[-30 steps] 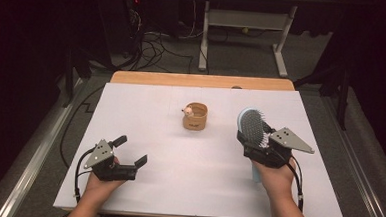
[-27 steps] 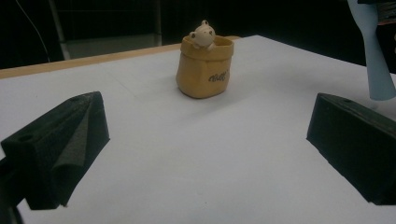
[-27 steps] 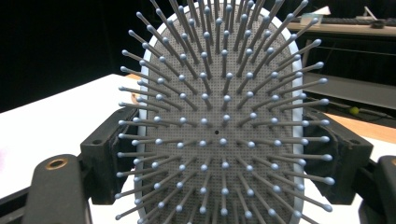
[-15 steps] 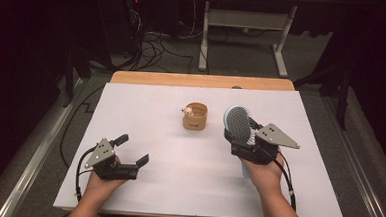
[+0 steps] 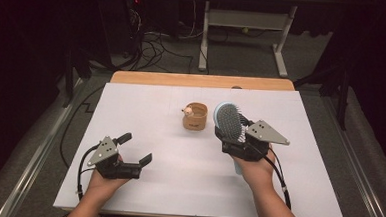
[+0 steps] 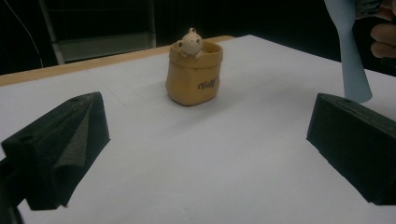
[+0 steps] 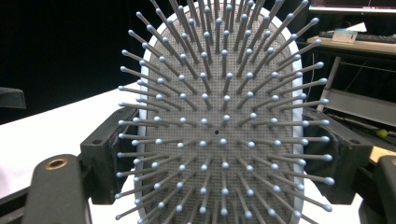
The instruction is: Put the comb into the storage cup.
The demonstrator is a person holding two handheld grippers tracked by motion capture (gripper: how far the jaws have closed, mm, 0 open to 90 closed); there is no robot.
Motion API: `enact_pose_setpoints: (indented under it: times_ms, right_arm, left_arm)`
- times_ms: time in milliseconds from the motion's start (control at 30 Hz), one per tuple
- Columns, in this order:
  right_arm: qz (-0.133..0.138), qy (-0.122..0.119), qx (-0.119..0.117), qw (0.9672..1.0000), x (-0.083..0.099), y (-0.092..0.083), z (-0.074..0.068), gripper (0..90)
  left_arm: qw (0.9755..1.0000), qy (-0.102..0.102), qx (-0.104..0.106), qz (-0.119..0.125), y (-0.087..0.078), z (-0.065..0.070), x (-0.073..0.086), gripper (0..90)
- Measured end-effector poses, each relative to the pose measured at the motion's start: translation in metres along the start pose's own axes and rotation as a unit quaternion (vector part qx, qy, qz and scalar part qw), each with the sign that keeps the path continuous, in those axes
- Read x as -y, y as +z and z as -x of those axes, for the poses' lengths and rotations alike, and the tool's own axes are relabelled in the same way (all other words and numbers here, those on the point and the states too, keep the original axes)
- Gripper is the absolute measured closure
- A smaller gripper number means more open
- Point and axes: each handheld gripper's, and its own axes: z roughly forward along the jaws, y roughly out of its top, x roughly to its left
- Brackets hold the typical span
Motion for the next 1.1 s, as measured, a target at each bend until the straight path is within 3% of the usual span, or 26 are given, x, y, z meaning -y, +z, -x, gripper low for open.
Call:
enact_pose_setpoints:
  times_ms: [333,533,700,1100]
  right_arm:
    - [0.000,-0.014,-0.011,0.9998,0.001,0.006,-0.007,21.1]
    - [-0.005,-0.022,-0.013,0.9997,0.004,0.013,-0.010,21.1]
    - [-0.004,-0.027,-0.017,0.9995,0.005,0.016,-0.015,21.1]
    - [0.004,-0.039,-0.019,0.9991,0.005,0.023,-0.024,21.1]
  left_arm:
    - [0.9999,0.012,0.000,-0.010,0.004,0.006,-0.009,0.1]
    - [0.9999,0.013,0.007,0.006,0.006,0.011,-0.019,0.1]
    - [0.9997,0.015,0.016,0.006,0.010,0.014,-0.024,0.2]
    - [0.9996,0.007,0.016,0.024,0.015,0.016,-0.032,0.2]
